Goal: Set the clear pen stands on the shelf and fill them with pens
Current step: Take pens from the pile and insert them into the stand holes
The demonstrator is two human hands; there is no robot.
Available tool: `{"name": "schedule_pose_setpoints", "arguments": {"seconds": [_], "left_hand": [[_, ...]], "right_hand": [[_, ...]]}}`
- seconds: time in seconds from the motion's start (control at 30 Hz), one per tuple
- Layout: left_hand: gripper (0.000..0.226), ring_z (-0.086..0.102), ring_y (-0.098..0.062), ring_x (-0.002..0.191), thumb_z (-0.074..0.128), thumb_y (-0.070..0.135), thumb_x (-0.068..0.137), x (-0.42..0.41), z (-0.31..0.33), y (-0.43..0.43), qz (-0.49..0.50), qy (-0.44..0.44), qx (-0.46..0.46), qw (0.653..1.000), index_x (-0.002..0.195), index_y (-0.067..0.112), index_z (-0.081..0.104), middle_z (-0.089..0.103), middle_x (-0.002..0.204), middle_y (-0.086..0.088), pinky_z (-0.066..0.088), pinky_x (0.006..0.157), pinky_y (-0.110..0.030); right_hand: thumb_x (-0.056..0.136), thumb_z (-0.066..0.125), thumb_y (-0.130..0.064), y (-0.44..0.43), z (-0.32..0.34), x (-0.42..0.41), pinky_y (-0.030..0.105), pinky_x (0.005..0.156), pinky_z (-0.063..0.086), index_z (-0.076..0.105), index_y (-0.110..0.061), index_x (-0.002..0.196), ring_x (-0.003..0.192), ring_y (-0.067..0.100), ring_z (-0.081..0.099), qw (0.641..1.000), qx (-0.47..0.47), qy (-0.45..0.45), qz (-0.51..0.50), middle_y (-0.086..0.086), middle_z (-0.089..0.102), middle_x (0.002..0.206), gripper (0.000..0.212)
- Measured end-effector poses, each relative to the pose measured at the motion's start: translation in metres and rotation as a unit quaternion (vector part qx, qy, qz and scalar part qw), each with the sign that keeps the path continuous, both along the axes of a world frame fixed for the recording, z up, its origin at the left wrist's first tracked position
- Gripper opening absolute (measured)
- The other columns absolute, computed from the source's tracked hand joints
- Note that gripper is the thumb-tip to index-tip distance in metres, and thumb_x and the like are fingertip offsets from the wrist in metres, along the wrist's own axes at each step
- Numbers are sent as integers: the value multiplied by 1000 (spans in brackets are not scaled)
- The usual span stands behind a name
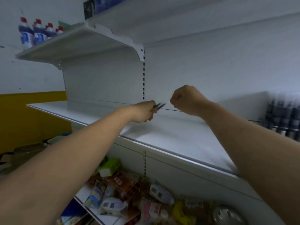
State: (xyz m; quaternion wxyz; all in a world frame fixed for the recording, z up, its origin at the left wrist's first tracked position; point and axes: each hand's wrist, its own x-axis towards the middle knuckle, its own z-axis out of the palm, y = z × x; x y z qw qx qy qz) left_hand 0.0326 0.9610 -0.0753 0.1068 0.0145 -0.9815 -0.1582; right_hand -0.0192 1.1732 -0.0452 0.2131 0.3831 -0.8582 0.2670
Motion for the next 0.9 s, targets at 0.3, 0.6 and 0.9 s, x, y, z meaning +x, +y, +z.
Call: {"name": "schedule_pose_setpoints", "arguments": {"seconds": [0.3, 0.6, 0.9], "left_hand": [[17, 43, -11, 59, 37, 37, 115, 37, 28, 178, -247, 103, 240, 933, 122, 31, 52, 50, 79, 3, 35, 51, -29], [19, 37, -13, 53, 42, 28, 115, 26, 35, 417, -436, 53, 345, 829, 120, 18, 57, 55, 78, -2, 25, 47, -30], [28, 47, -17, 57, 41, 20, 115, 14, 45, 530, -457, 51, 348, 817, 120, 2, 62, 72, 89, -15, 35, 48, -27]], "right_hand": [[104, 62, -37, 190, 39, 61, 26, 48, 47, 76, -12, 84, 47, 17, 63, 989, -139, -46, -36, -4, 73, 61, 34], [99, 73, -20, 406, 33, 107, 33, 56, 45, 73, 7, 105, 68, 24, 65, 926, -362, -101, -16, 13, 72, 88, 27], [105, 60, -19, 490, 35, 88, 33, 55, 39, 66, 2, 100, 61, 23, 60, 845, -532, -14, -52, 8, 68, 74, 23]]}}
